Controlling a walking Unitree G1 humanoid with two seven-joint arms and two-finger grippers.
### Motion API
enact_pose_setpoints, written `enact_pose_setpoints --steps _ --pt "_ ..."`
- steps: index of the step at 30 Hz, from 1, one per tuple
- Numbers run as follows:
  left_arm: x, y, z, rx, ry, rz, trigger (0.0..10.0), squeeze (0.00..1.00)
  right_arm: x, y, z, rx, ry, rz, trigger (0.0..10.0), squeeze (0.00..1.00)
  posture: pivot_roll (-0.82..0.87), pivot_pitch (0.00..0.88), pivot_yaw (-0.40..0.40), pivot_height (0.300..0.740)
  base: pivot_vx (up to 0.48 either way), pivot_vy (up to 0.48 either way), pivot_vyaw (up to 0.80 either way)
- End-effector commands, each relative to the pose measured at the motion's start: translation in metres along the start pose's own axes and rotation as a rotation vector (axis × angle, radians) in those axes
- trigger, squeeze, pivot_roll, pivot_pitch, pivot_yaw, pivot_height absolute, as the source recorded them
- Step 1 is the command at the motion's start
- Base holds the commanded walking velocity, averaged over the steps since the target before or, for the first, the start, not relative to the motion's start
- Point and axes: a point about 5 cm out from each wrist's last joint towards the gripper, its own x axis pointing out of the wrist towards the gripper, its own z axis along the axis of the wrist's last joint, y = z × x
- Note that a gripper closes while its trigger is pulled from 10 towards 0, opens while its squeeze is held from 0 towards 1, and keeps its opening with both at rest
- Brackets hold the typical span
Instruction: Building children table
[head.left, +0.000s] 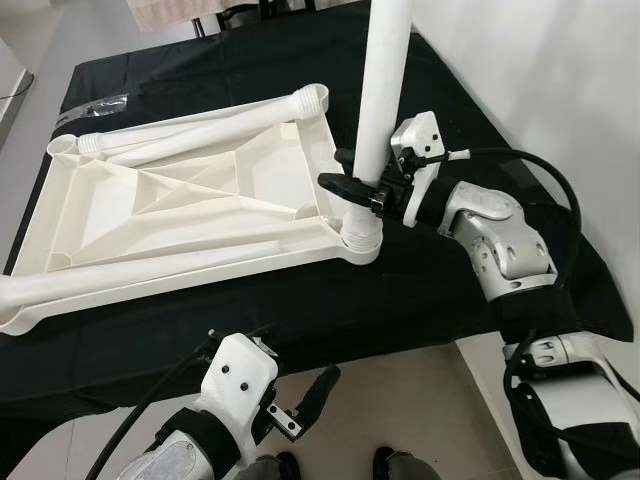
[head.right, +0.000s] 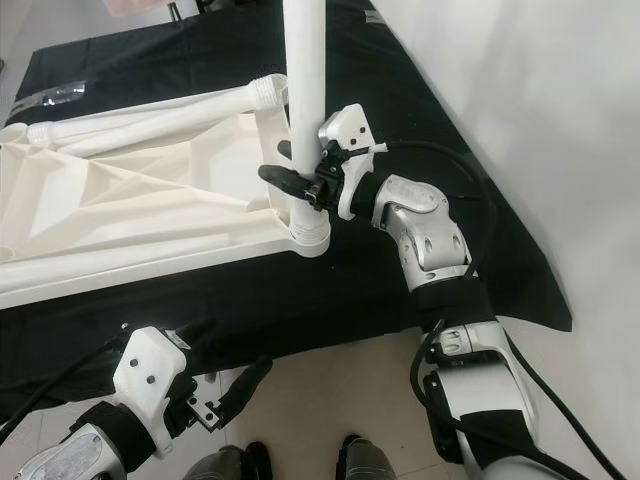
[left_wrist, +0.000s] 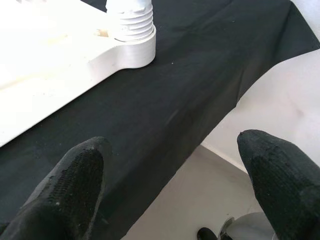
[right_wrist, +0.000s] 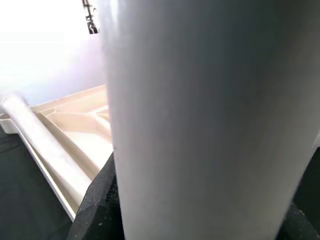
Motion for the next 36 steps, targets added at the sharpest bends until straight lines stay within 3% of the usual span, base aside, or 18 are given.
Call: enact_pose_setpoints --steps 1,8,9,16,22,27,30,36 --pt "-0.002 -0.001 -0.003 -0.004 0.020 -0.003 10.0 0.00 -0.013 -0.003 -0.053 0.099 0.194 -0.095 10.0 0.00 0.02 0.288 0.085 0.740 0.000 0.000 0.00" --pt "-0.002 0.000 -0.003 -0.002 0.020 -0.003 10.0 0.00 -0.016 0.012 -0.050 0.029 0.106 0.021 10.0 0.00 0.02 0.287 0.086 0.740 0.000 0.000 0.00" --pt "-0.001 0.000 -0.002 -0.001 0.020 -0.004 10.0 0.00 -0.021 0.024 -0.050 -0.033 0.072 0.147 10.0 0.00 0.02 0.287 0.086 0.740 0.000 0.000 0.00" --pt "-0.002 0.000 -0.002 0.000 0.020 -0.004 10.0 0.00 -0.025 0.036 -0.058 -0.159 0.152 0.287 10.0 0.00 0.02 0.292 0.089 0.740 0.000 0.000 0.00" --pt "-0.003 0.000 -0.002 0.000 0.021 -0.004 10.0 0.00 -0.025 0.038 -0.058 -0.184 0.184 0.337 10.0 0.00 0.02 0.296 0.088 0.740 0.000 0.000 0.00" --pt "-0.003 0.000 -0.001 -0.002 0.020 -0.003 10.0 0.00 -0.021 0.028 -0.053 -0.104 0.197 0.274 10.0 0.00 0.02 0.297 0.085 0.740 0.000 0.000 0.00" --pt "-0.003 0.000 -0.001 -0.003 0.020 -0.002 10.0 0.00 -0.014 0.015 -0.054 0.079 0.215 0.120 10.0 0.00 0.02 0.297 0.085 0.740 0.000 0.000 0.00" --pt "-0.003 0.000 -0.001 -0.004 0.021 -0.002 10.0 0.00 -0.012 0.009 -0.065 0.219 0.251 -0.003 10.0 0.00 0.02 0.298 0.085 0.740 0.000 0.000 0.00"
